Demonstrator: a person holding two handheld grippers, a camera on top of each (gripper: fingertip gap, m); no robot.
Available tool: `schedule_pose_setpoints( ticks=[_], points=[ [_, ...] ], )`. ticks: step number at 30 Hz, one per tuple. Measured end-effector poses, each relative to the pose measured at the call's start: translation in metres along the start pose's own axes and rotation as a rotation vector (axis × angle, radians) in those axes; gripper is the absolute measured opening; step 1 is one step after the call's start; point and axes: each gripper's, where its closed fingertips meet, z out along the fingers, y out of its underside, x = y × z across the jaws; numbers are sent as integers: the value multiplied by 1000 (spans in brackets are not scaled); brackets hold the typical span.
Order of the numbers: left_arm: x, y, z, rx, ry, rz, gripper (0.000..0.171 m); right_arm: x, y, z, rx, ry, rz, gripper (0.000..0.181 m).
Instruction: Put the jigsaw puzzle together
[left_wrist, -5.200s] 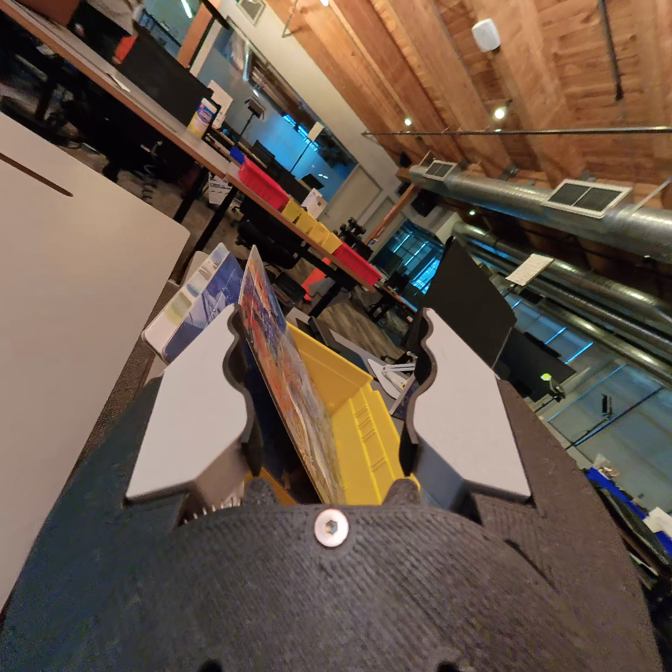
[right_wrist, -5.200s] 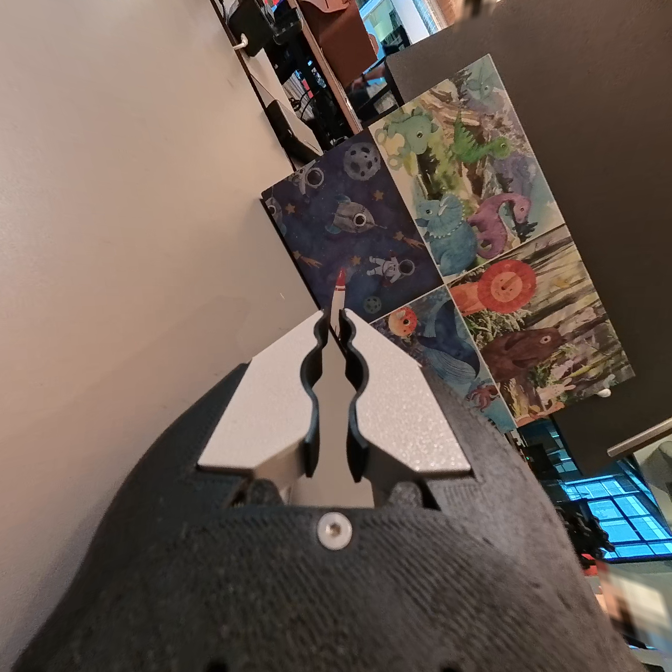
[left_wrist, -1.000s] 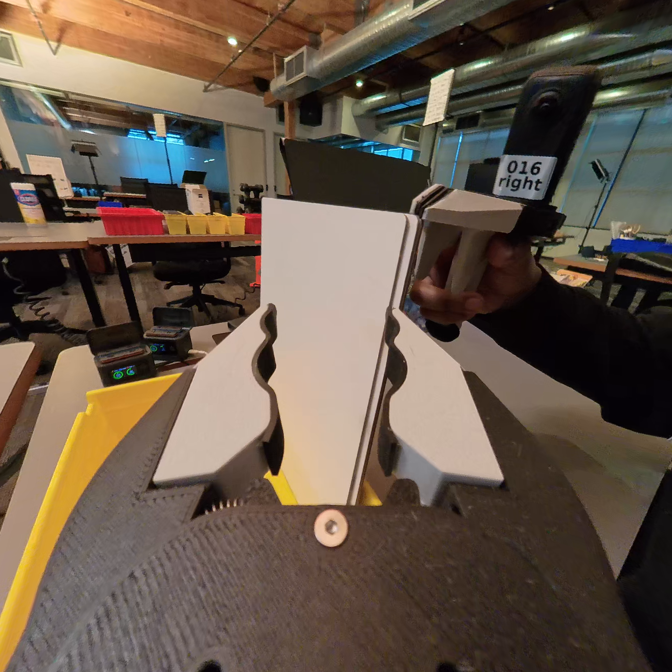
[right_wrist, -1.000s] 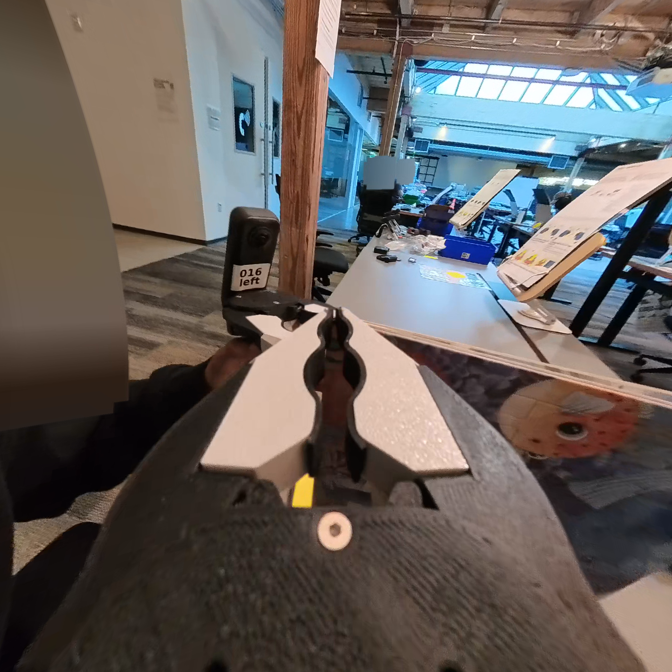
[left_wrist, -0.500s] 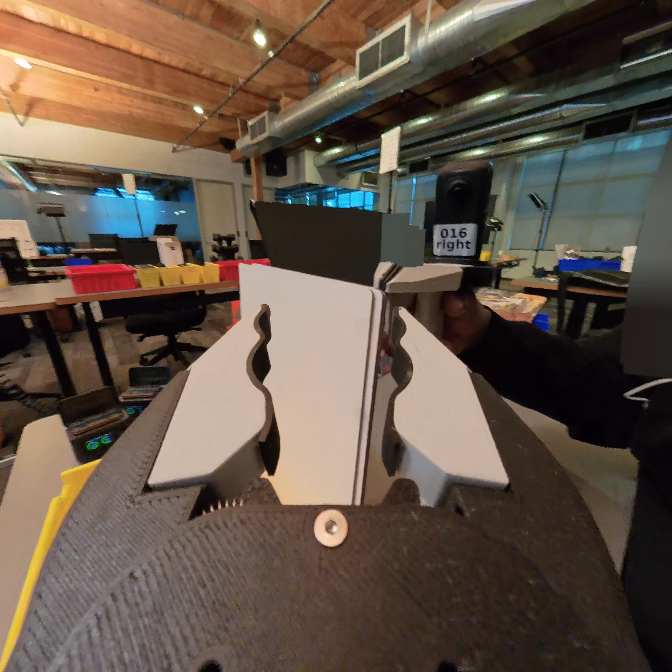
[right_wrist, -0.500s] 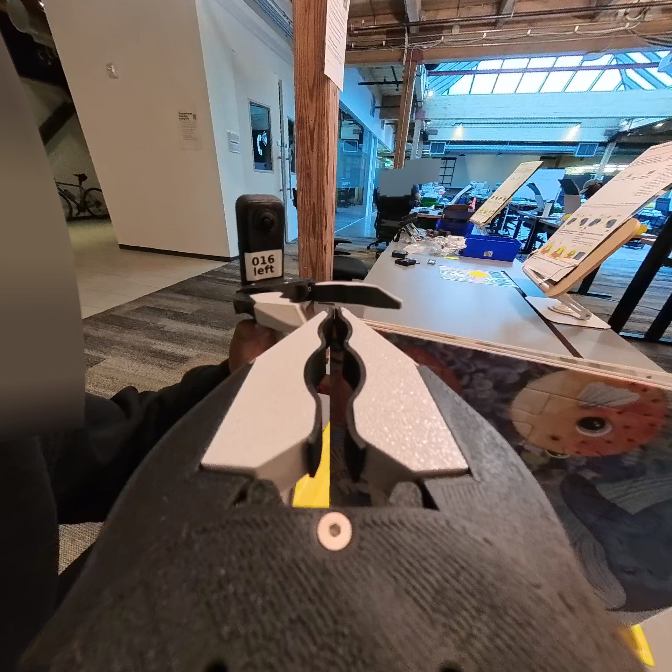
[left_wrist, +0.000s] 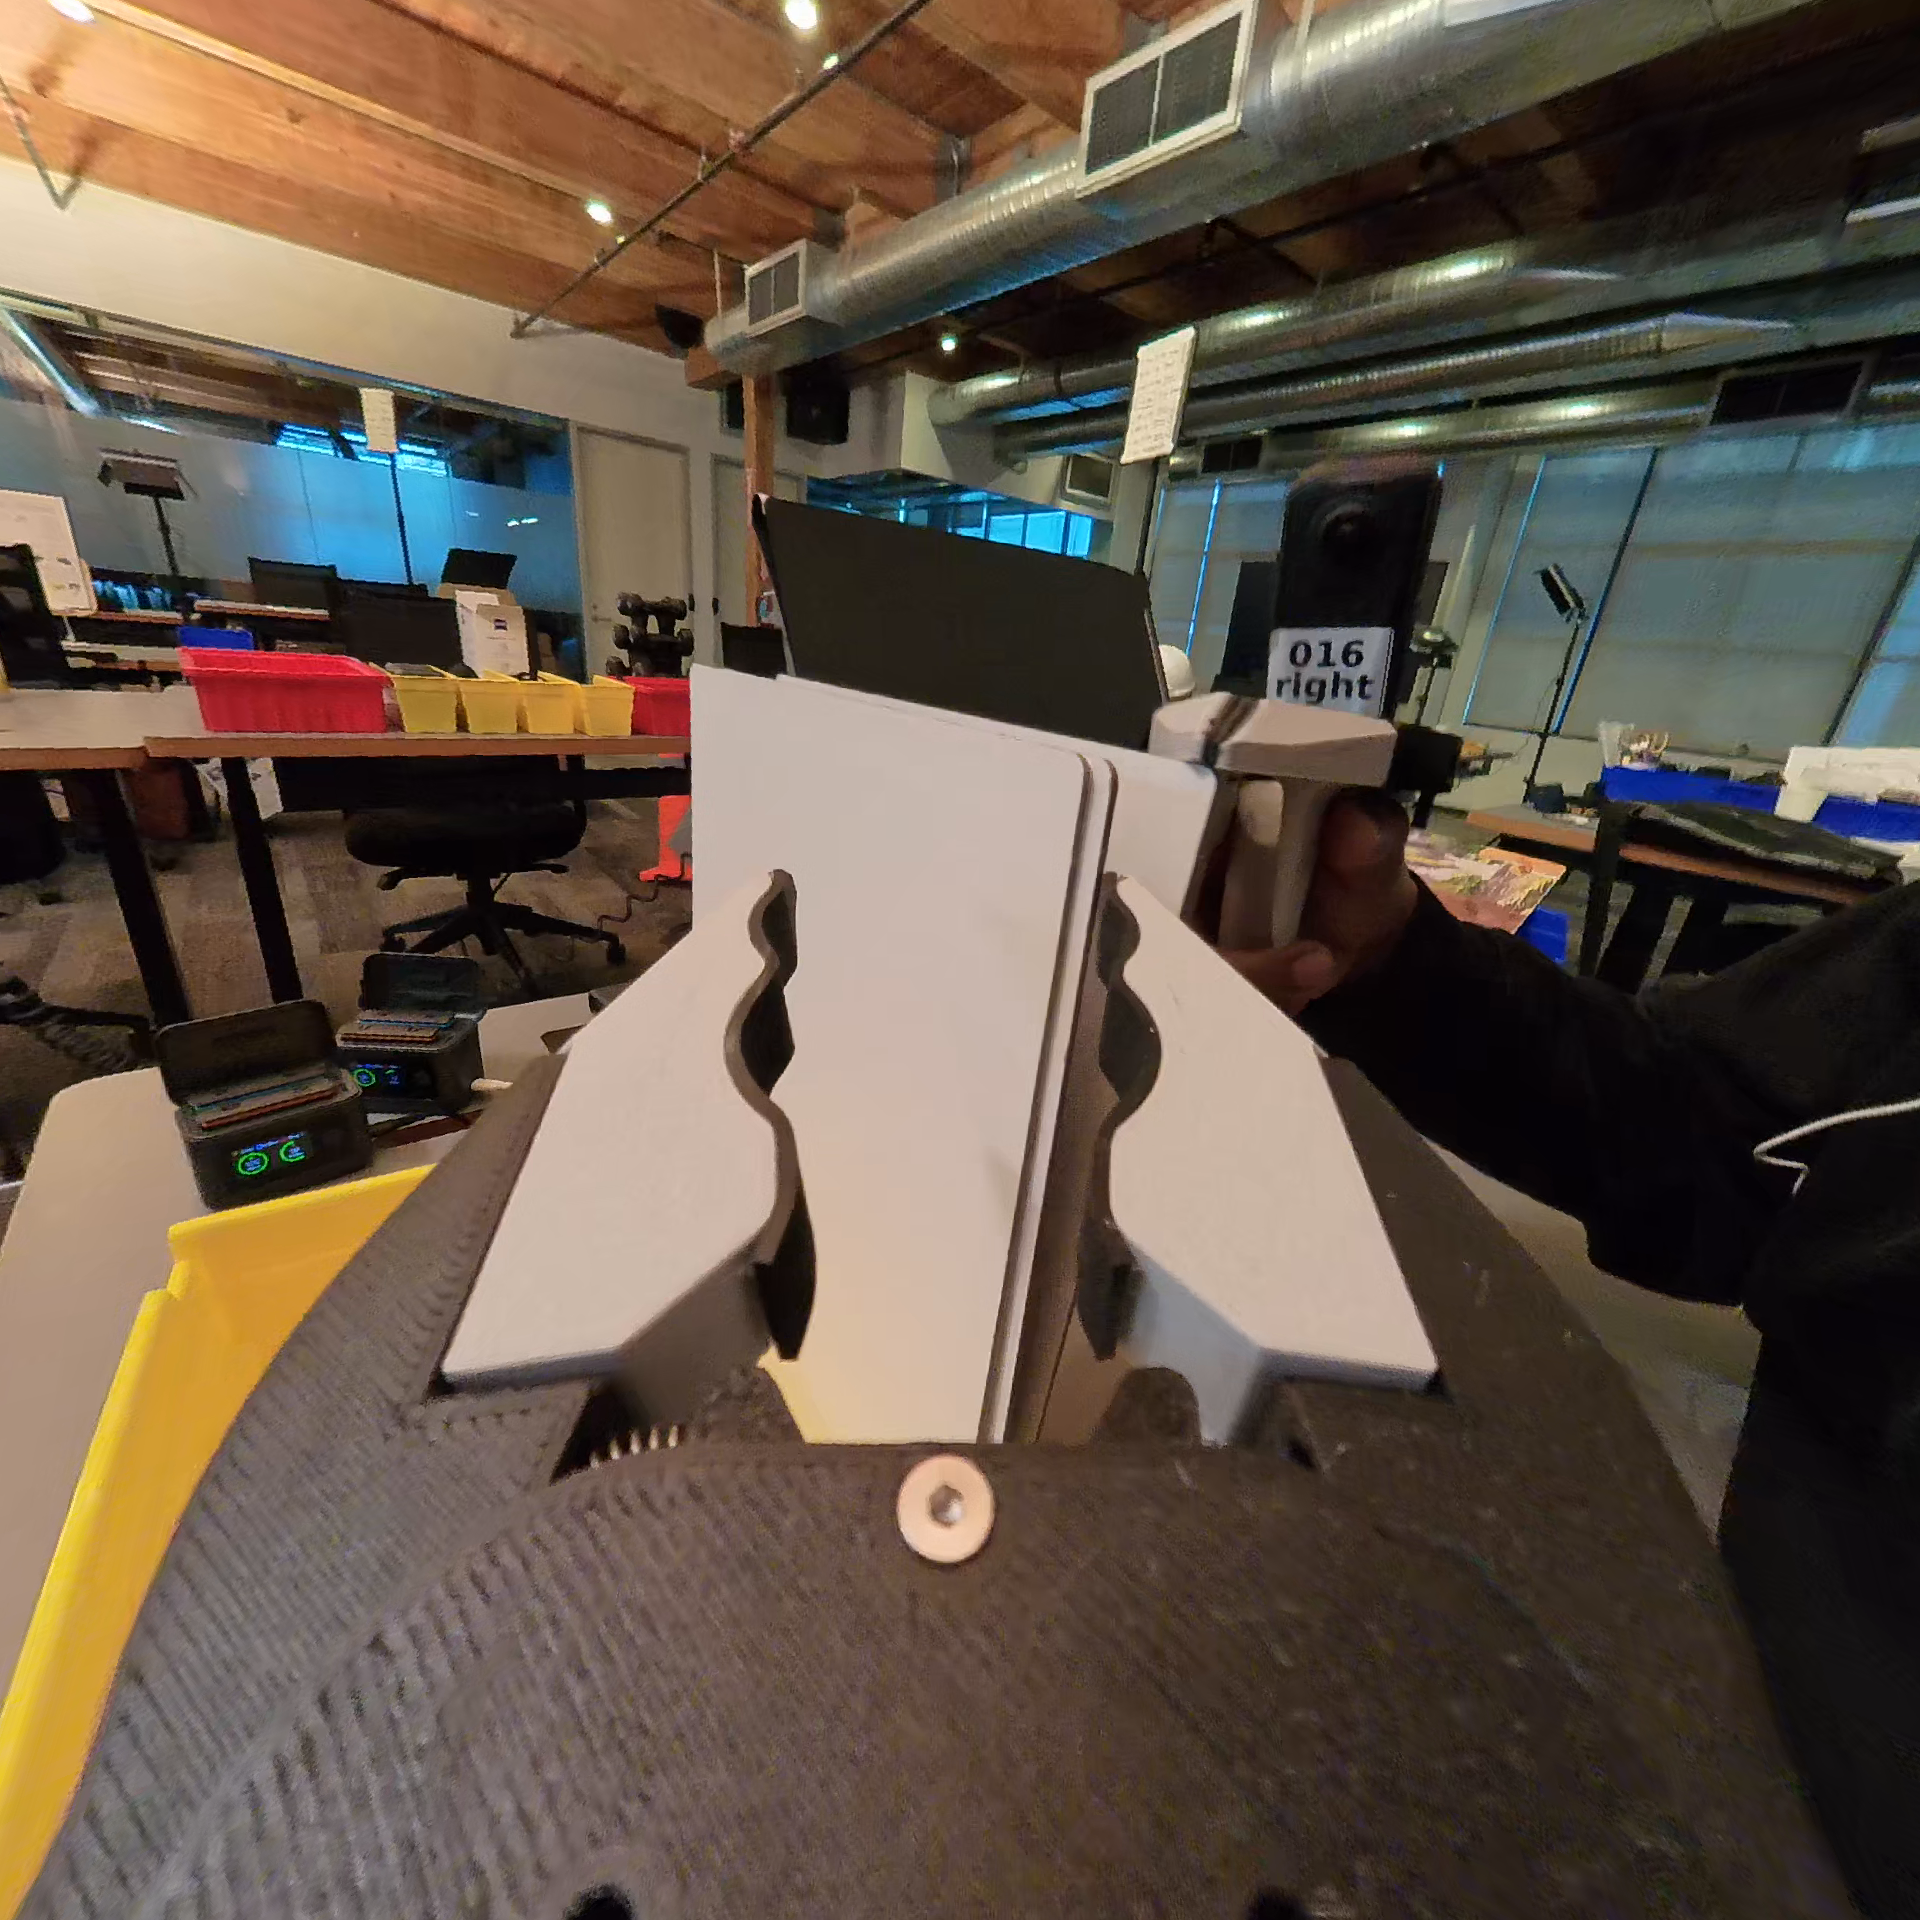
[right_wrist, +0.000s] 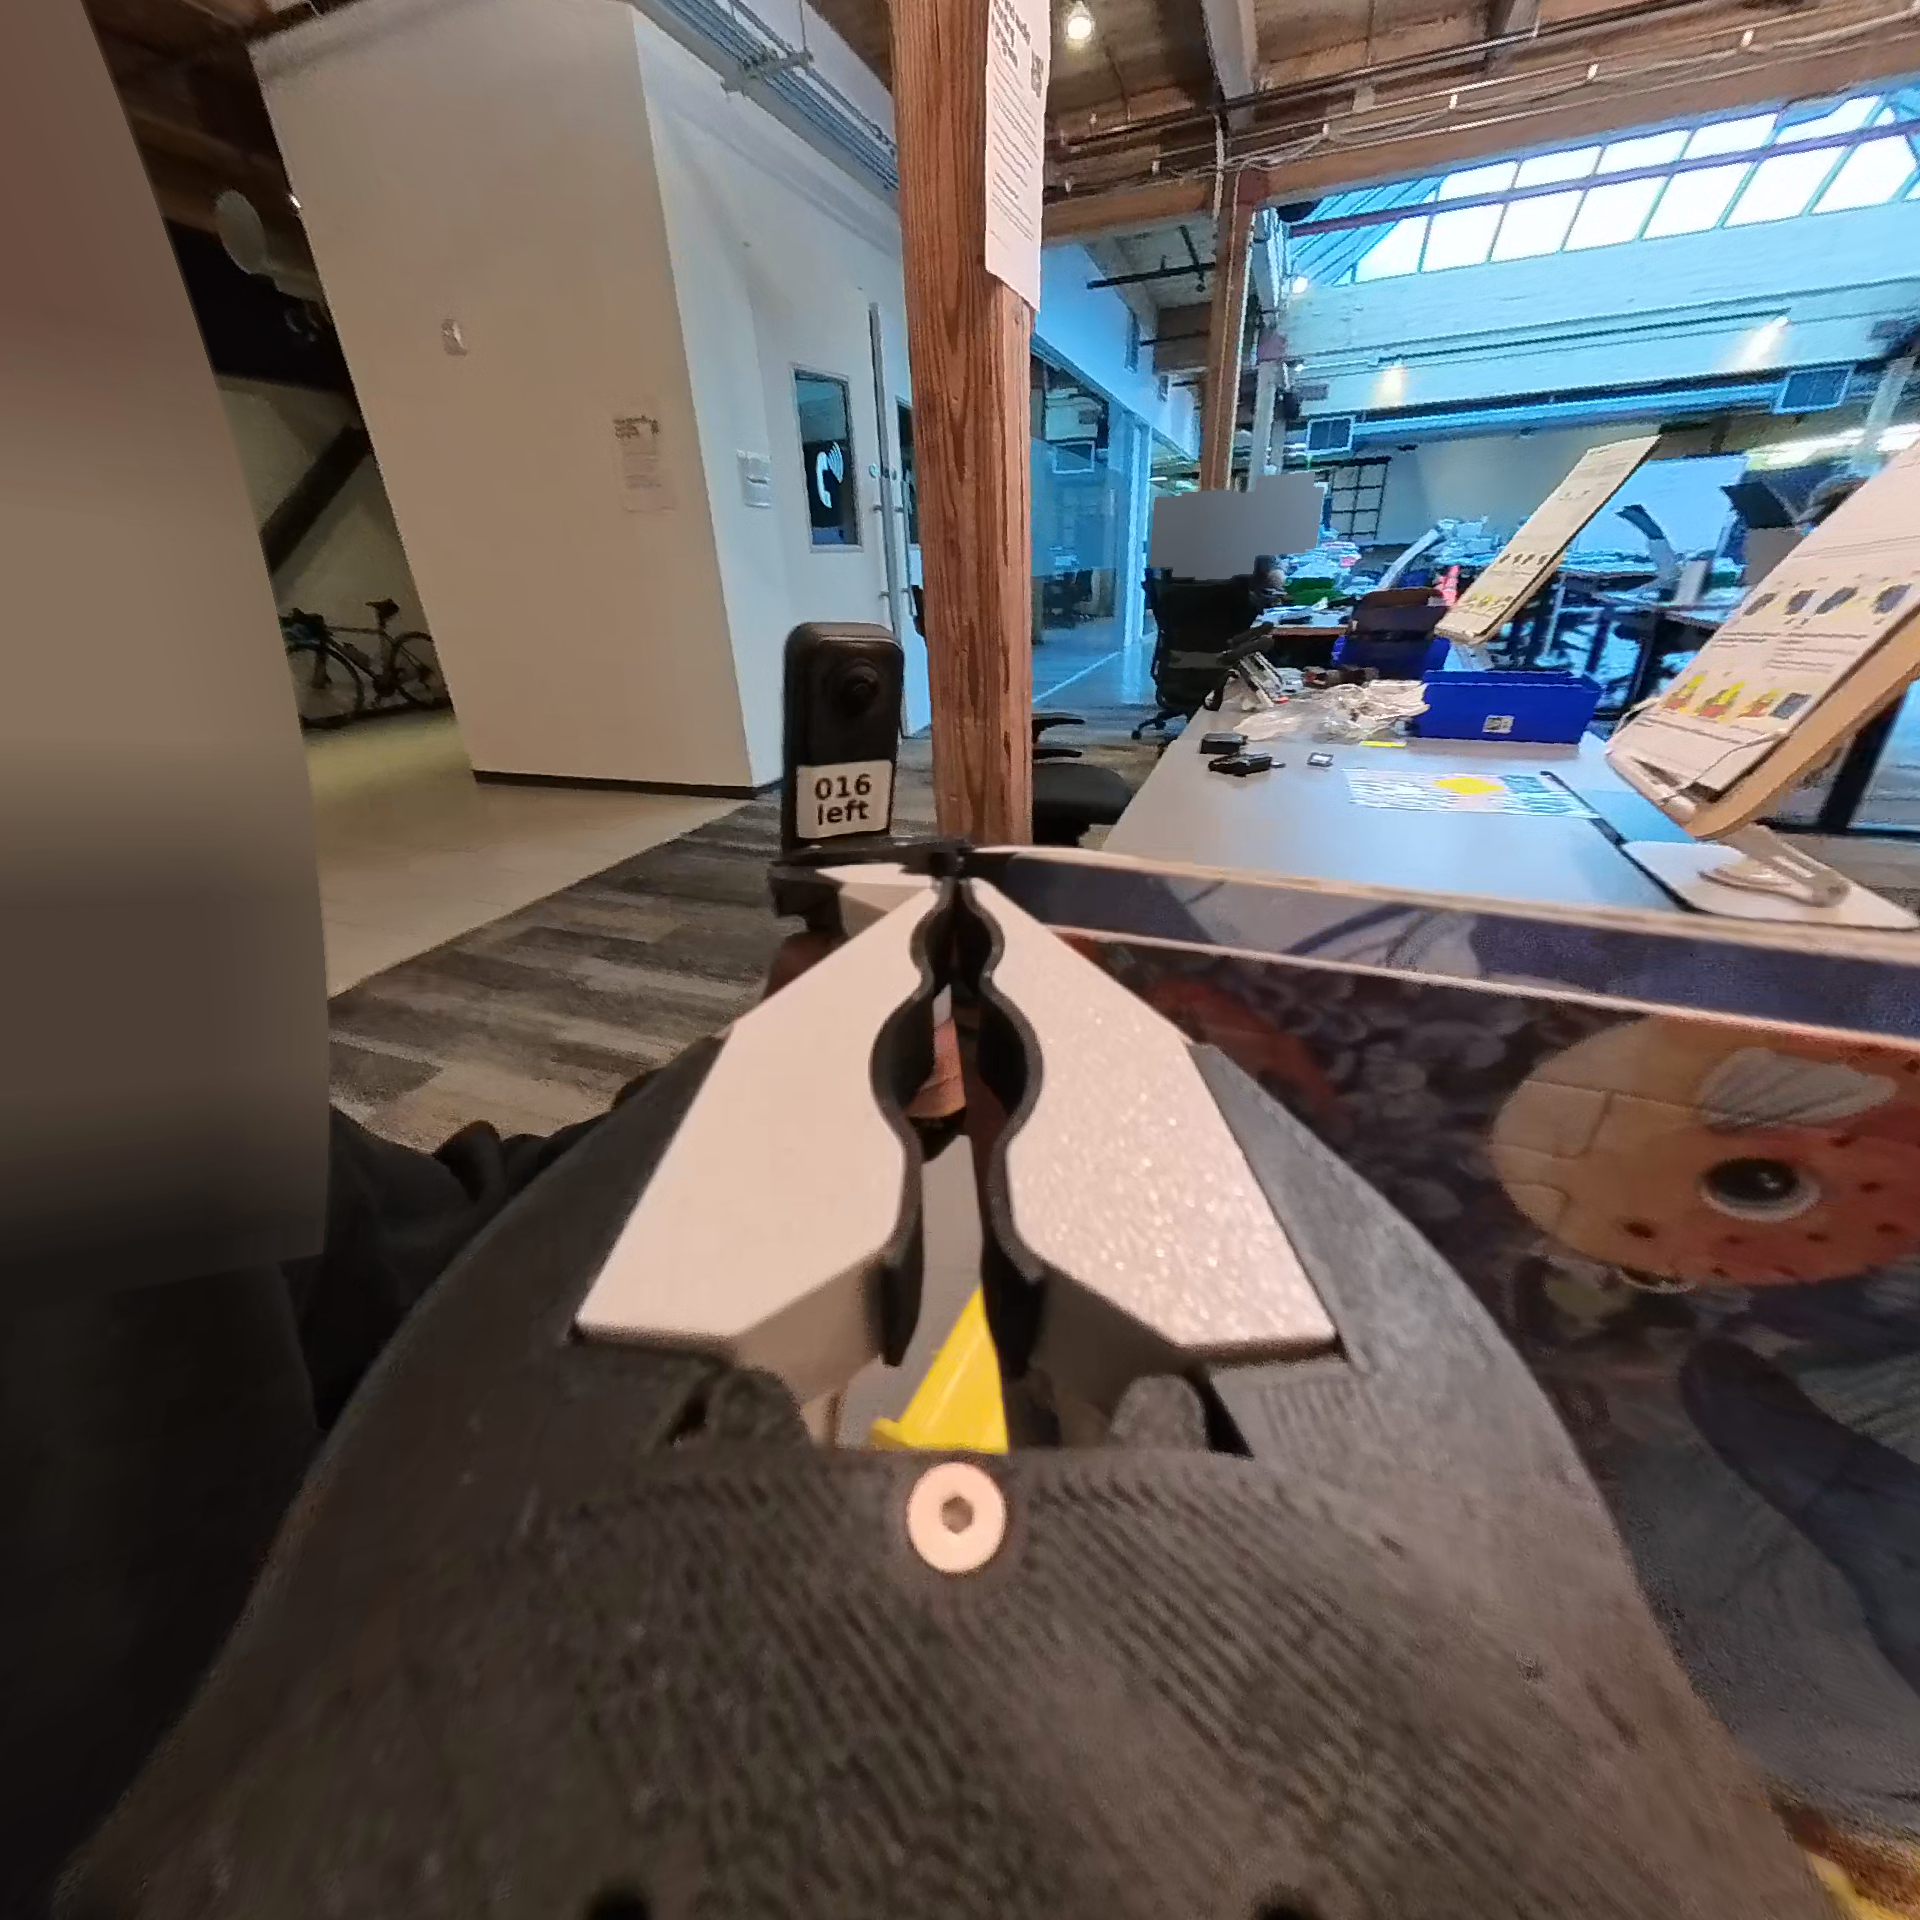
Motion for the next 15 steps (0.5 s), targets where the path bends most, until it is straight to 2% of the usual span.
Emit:
schedule_pose_setpoints(
  ticks=[2, 7, 15],
  points=[
    [-6, -2, -5, 27, -12, -37, 49, -2, 0, -7, 13, -8, 24, 0],
    [-15, -2, -19, 119, -15, -93, 19, -8, 1, -22, 25, -22, 21, 0],
    [-31, 3, -29, 143, -83, -113, 10, -10, 2, -26, 29, -15, 2, 0]
  ],
)
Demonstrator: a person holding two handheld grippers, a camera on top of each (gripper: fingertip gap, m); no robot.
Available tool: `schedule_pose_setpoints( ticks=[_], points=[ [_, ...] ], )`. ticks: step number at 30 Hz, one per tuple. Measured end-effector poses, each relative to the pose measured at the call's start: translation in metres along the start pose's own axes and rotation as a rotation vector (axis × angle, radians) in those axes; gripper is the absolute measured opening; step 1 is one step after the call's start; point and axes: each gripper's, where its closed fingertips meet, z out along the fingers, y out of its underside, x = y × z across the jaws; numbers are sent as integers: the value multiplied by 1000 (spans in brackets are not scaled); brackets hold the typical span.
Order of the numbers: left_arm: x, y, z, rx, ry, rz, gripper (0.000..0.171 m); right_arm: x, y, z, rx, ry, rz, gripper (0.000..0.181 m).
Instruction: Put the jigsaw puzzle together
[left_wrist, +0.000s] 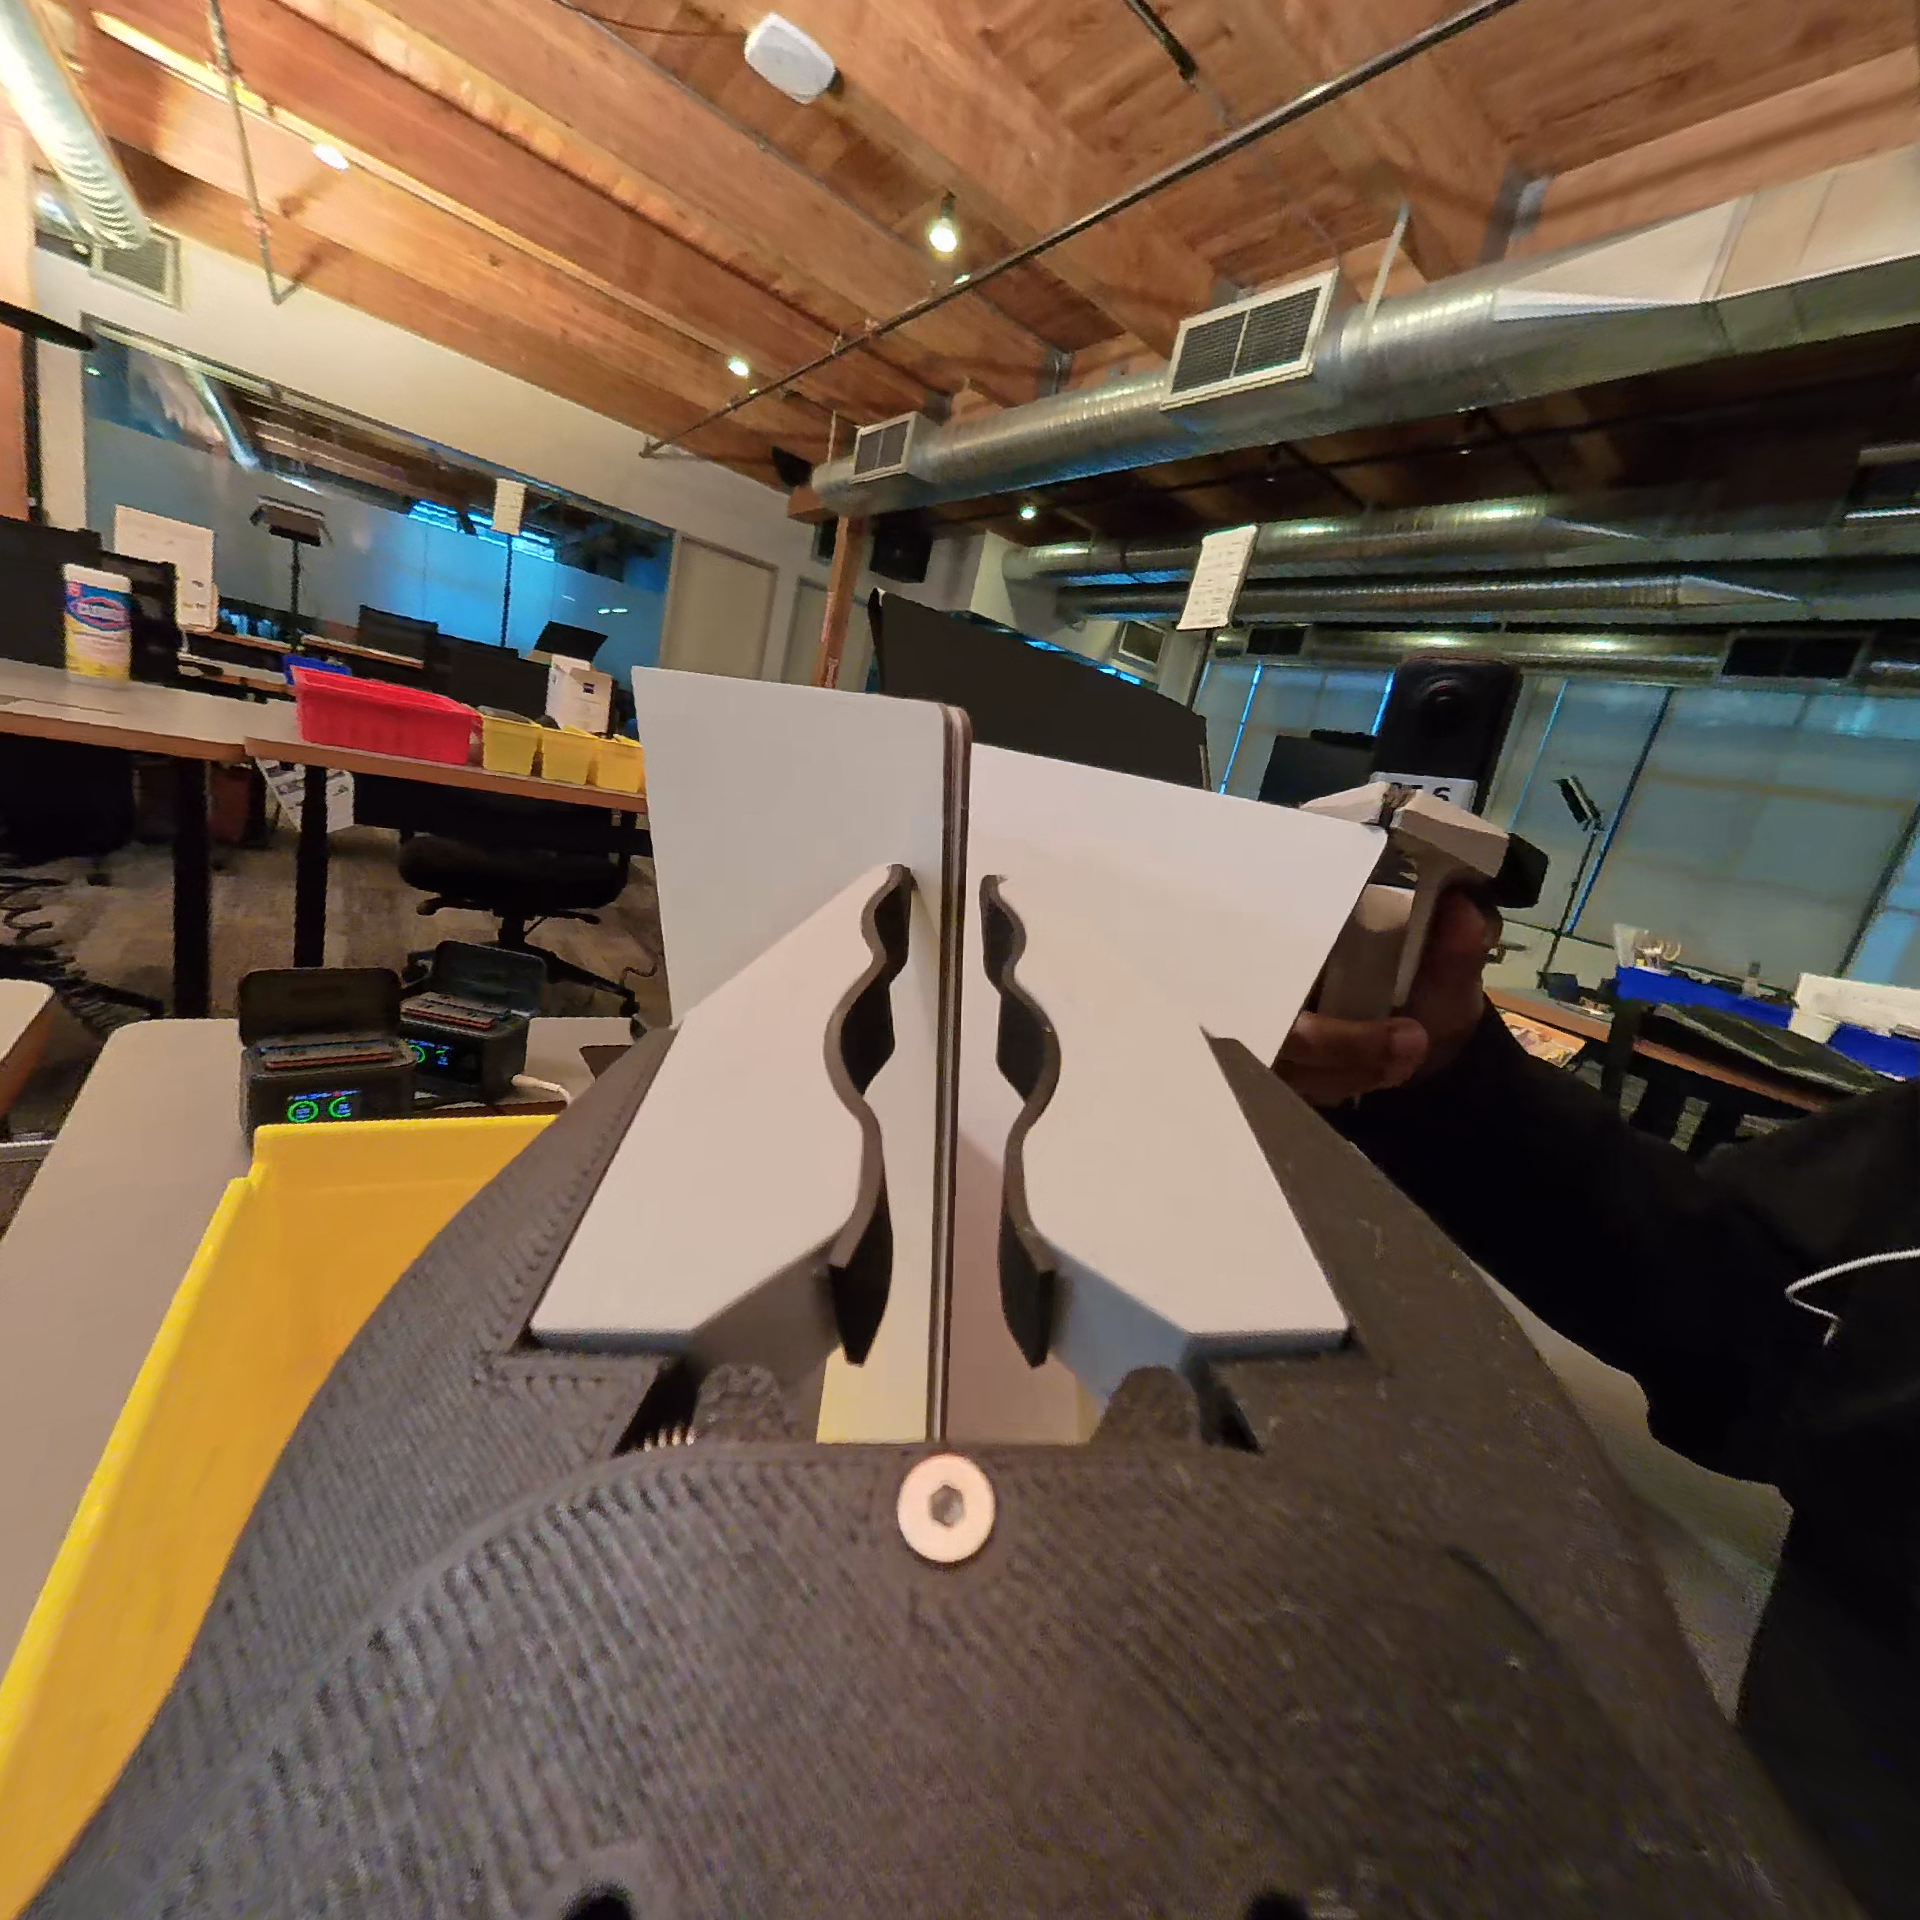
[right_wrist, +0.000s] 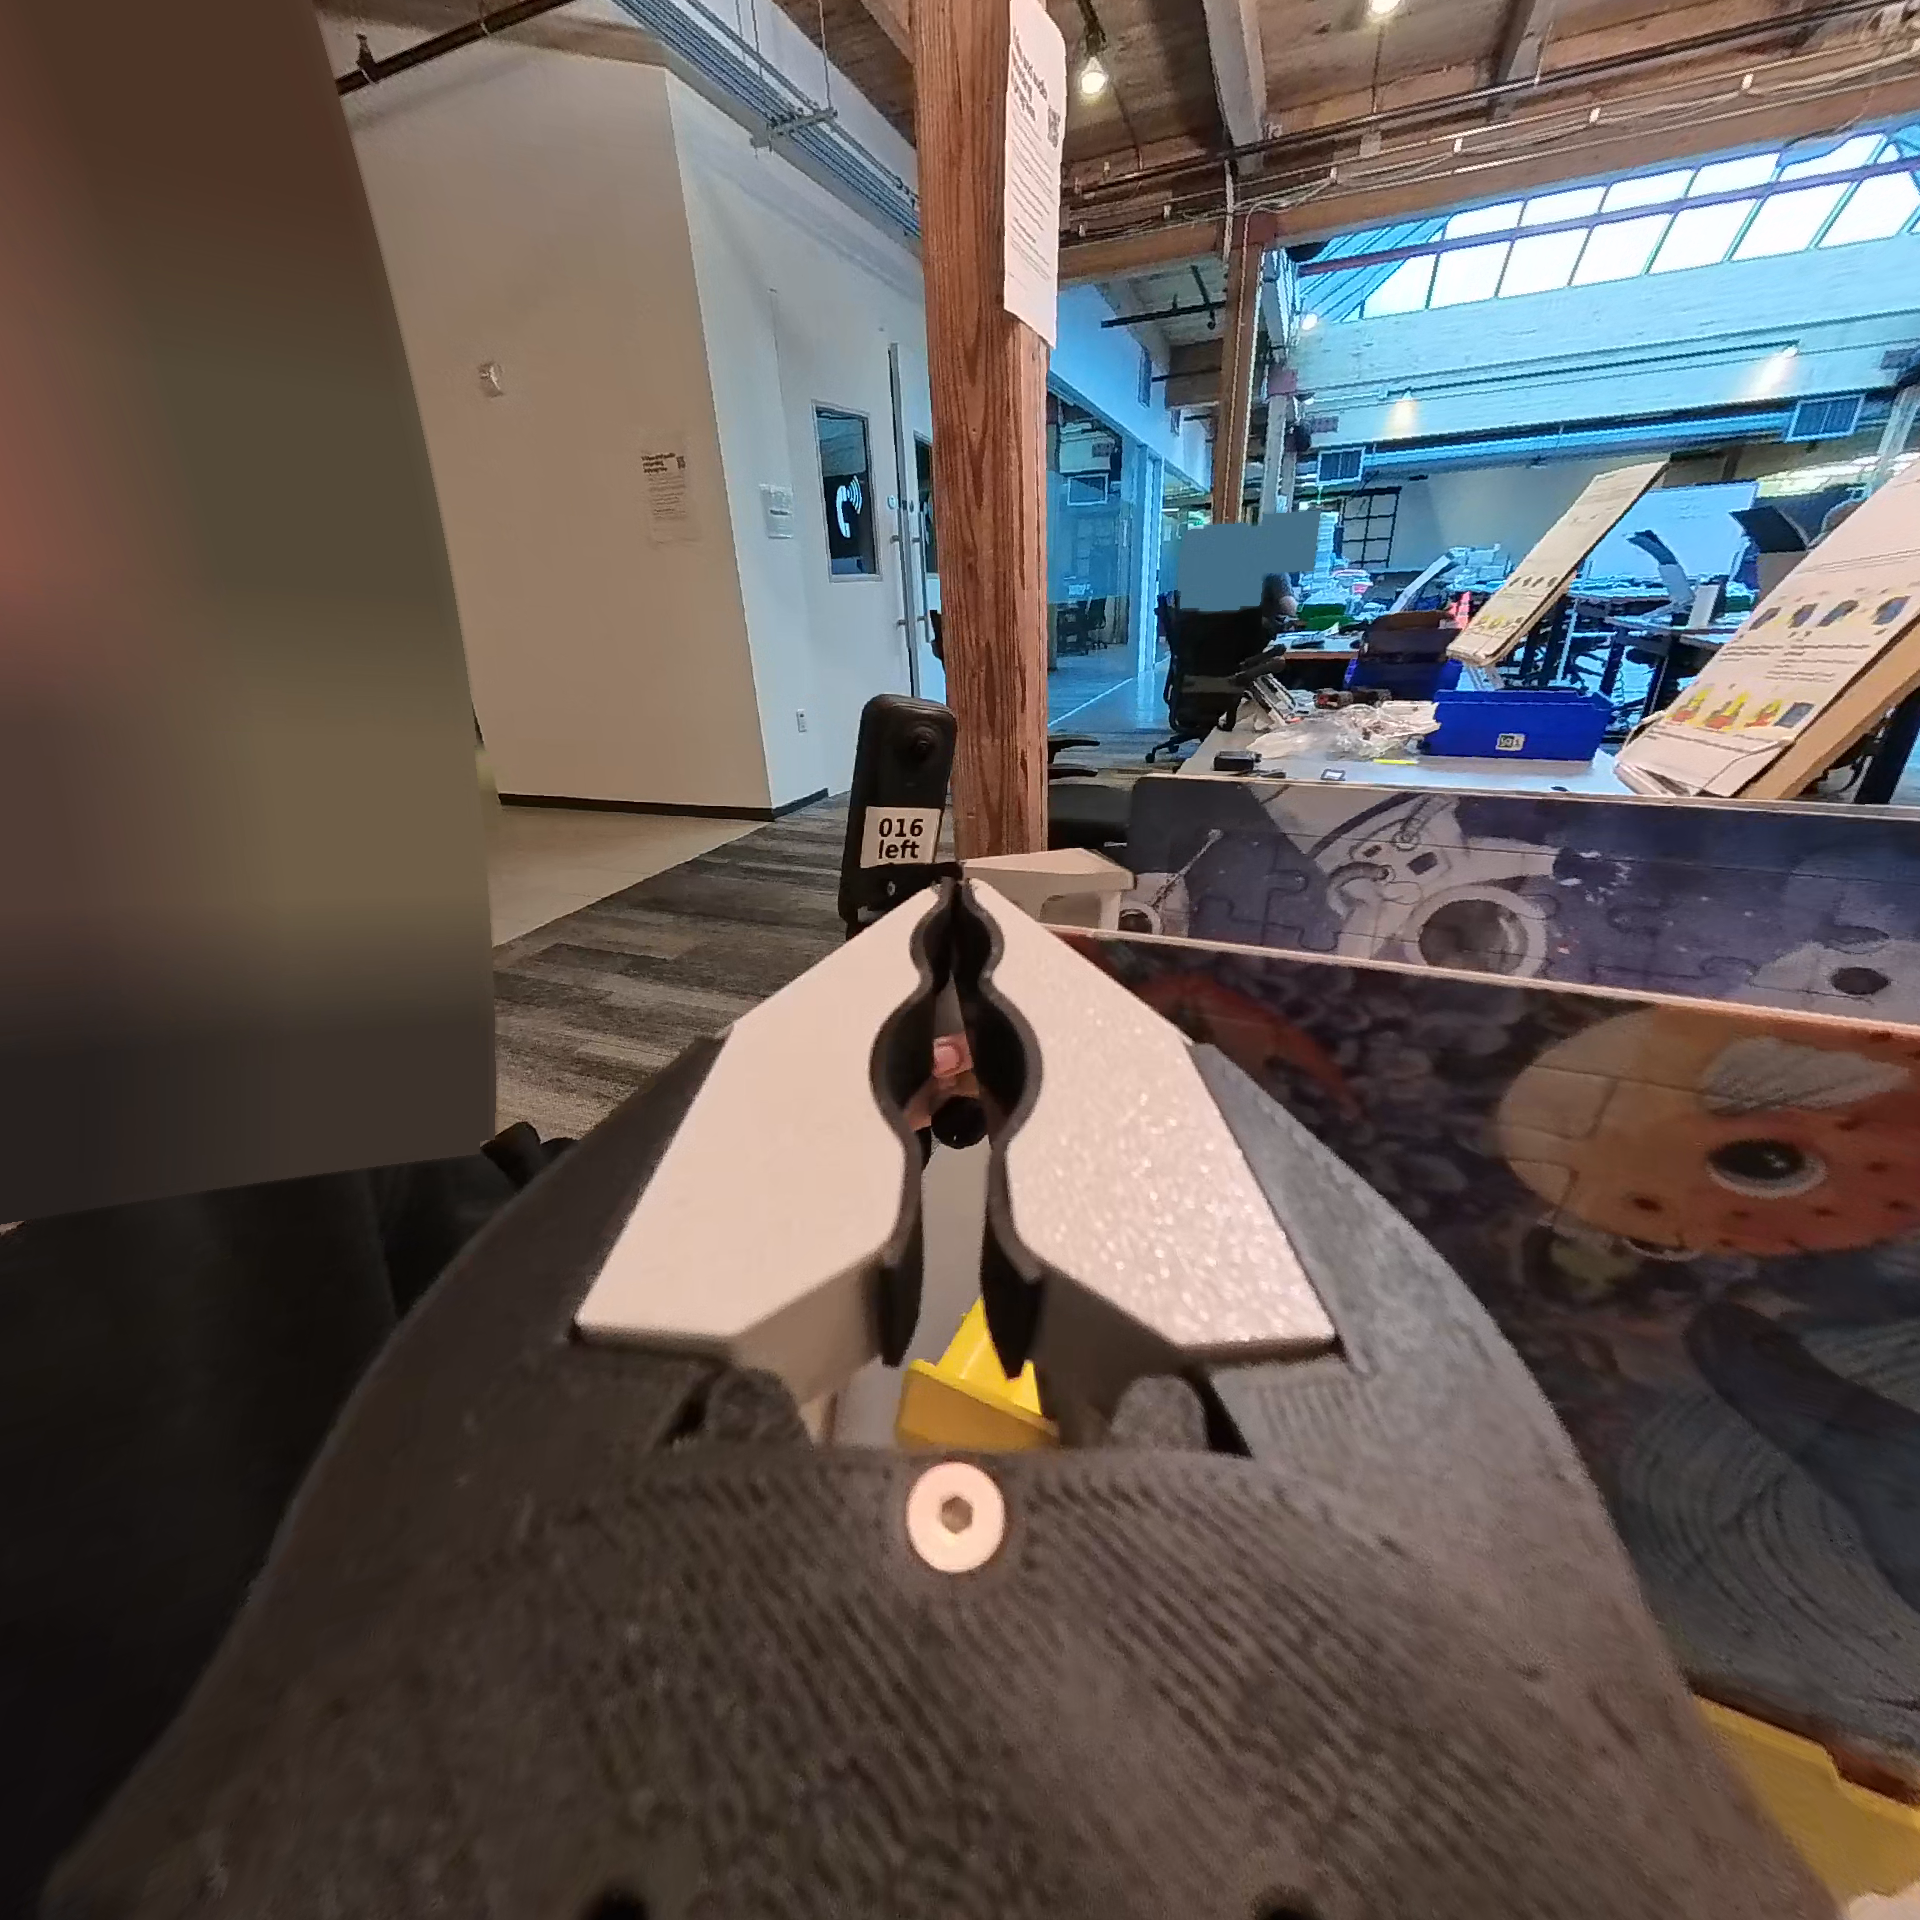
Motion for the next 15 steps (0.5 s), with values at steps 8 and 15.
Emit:
schedule_pose_setpoints(
  ticks=[8, 15],
  points=[
    [-9, -1, -8, 22, -98, 29, 20, 1, 0, 1, 1, -1, -10, 0],
    [-14, -2, -14, 21, -139, 29, 27, 5, -1, 9, 7, 19, -23, 0]
  ],
)
